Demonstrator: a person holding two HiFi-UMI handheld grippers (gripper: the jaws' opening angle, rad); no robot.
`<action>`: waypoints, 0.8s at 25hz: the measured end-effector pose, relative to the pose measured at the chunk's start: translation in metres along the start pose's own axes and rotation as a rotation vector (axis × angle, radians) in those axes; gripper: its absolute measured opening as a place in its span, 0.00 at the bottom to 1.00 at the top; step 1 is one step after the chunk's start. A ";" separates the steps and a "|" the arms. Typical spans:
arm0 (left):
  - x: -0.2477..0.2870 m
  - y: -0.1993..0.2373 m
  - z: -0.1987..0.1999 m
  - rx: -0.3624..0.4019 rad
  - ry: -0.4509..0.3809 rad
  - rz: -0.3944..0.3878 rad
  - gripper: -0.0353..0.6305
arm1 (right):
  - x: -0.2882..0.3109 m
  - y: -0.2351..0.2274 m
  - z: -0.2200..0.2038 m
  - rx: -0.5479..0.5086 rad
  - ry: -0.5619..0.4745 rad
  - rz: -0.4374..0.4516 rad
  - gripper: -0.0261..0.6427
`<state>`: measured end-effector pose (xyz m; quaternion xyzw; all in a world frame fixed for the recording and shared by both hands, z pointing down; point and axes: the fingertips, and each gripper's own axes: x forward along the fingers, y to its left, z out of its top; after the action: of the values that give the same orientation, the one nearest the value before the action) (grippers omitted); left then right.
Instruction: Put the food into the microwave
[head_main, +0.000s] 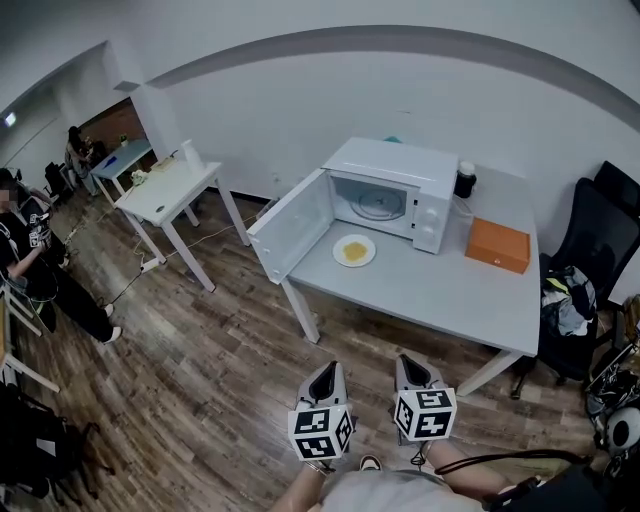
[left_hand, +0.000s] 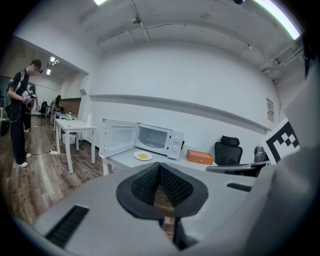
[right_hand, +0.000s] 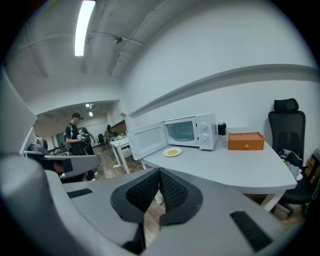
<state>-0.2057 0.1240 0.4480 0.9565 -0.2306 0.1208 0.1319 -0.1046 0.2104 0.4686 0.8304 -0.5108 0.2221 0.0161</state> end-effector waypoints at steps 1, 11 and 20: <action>0.003 0.001 0.001 -0.001 0.001 0.005 0.06 | 0.004 -0.002 0.002 0.000 0.002 0.004 0.06; 0.022 0.010 -0.004 -0.011 0.031 0.038 0.06 | 0.025 -0.012 0.000 0.013 0.033 0.020 0.06; 0.038 0.015 -0.001 -0.022 0.039 0.032 0.06 | 0.038 -0.021 0.001 0.029 0.053 0.014 0.06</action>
<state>-0.1806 0.0957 0.4629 0.9485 -0.2448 0.1392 0.1448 -0.0722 0.1884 0.4865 0.8207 -0.5130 0.2512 0.0161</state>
